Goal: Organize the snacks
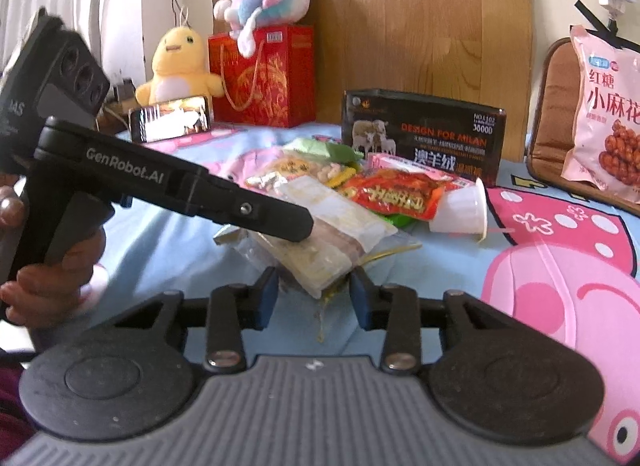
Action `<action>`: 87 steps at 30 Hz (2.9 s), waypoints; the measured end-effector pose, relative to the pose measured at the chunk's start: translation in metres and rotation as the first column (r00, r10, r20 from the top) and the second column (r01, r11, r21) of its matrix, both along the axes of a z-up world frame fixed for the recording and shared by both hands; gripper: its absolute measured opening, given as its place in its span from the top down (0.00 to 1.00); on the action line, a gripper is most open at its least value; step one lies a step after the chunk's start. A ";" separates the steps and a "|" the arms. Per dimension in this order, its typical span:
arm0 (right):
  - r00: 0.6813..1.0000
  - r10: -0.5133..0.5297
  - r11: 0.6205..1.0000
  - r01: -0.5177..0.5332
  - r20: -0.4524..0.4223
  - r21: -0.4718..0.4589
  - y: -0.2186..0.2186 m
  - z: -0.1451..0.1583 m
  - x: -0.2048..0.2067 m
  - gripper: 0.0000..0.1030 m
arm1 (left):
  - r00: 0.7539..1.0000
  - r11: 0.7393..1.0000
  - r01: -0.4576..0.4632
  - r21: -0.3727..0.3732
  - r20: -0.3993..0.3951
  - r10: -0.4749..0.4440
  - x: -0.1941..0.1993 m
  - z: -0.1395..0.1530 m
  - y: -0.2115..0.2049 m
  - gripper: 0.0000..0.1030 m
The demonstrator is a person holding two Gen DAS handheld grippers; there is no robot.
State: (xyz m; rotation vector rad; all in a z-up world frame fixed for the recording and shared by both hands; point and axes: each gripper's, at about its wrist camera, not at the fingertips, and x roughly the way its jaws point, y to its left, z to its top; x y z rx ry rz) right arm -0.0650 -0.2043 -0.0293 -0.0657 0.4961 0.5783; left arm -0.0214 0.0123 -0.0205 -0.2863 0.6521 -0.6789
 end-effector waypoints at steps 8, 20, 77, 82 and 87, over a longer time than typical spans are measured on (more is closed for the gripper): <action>0.996 0.014 0.997 -0.021 0.086 0.080 0.001 0.033 0.011 0.60 | 0.996 0.999 -0.032 -0.010 0.089 0.033 0.022 0.054 0.003 0.52; 0.996 -0.077 0.990 0.073 0.032 0.119 -0.001 0.081 0.182 0.61 | 0.989 0.991 -0.119 0.055 0.092 0.113 0.203 0.087 -0.036 0.52; 0.965 -0.251 0.946 0.227 0.077 0.232 -0.050 0.056 0.146 0.56 | 0.965 0.964 -0.256 0.075 0.078 0.250 0.161 0.090 -0.052 0.53; 0.968 -0.243 0.946 0.222 0.065 0.236 -0.038 0.064 0.191 0.55 | 0.954 0.951 -0.297 0.090 0.060 0.293 0.203 0.087 -0.042 0.53; 0.969 -0.246 0.955 0.239 0.019 0.176 -0.022 0.053 0.225 0.53 | 0.941 0.933 -0.338 0.124 0.034 0.336 0.225 0.075 -0.037 0.50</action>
